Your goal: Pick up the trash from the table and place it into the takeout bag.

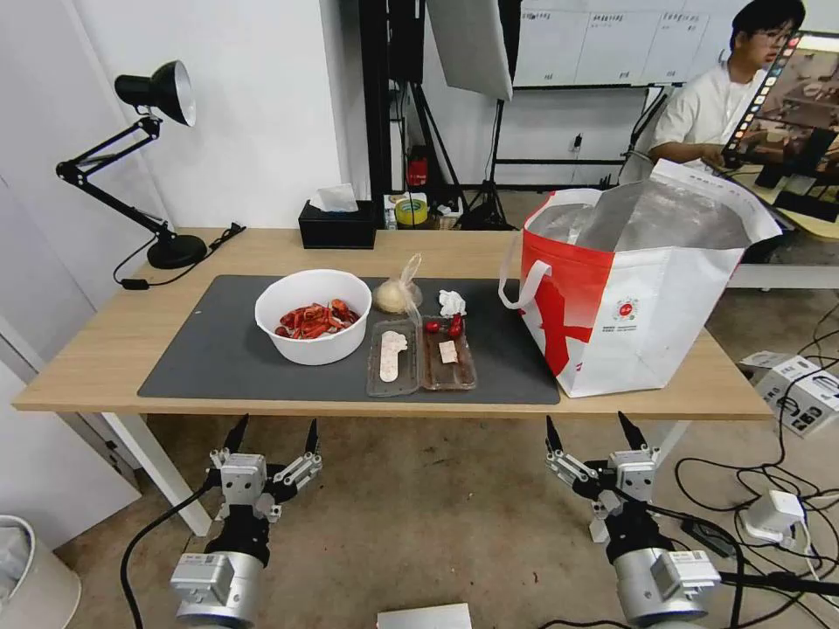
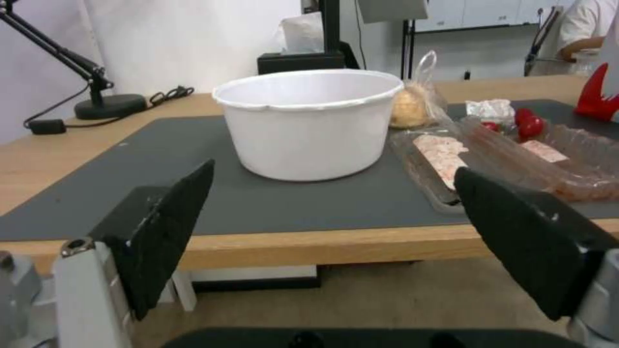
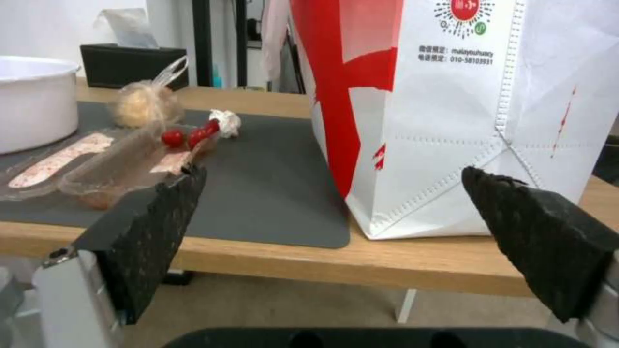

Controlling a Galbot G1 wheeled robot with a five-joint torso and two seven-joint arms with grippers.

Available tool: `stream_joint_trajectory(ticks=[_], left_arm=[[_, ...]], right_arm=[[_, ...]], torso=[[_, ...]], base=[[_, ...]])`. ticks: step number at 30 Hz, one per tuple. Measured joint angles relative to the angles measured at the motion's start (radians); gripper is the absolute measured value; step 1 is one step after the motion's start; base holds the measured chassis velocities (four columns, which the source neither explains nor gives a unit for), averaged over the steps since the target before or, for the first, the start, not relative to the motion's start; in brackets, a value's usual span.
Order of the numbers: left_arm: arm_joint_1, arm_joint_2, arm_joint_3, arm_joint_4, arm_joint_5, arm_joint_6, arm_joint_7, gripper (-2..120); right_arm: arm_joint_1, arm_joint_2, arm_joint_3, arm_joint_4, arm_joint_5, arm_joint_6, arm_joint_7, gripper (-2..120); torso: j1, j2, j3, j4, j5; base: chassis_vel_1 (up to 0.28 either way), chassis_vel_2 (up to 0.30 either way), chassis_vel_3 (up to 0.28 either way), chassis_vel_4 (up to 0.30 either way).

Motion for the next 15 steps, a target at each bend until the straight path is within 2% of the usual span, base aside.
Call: stream_joint_trajectory(ticks=[15], left_arm=[[0.000,0.000,0.000,0.000,0.000,0.000,0.000,100]], right_arm=[[0.000,0.000,0.000,0.000,0.000,0.000,0.000,100]], torso=[[0.000,0.000,0.000,0.0000,0.0000]], base=[[0.000,0.000,0.000,0.000]])
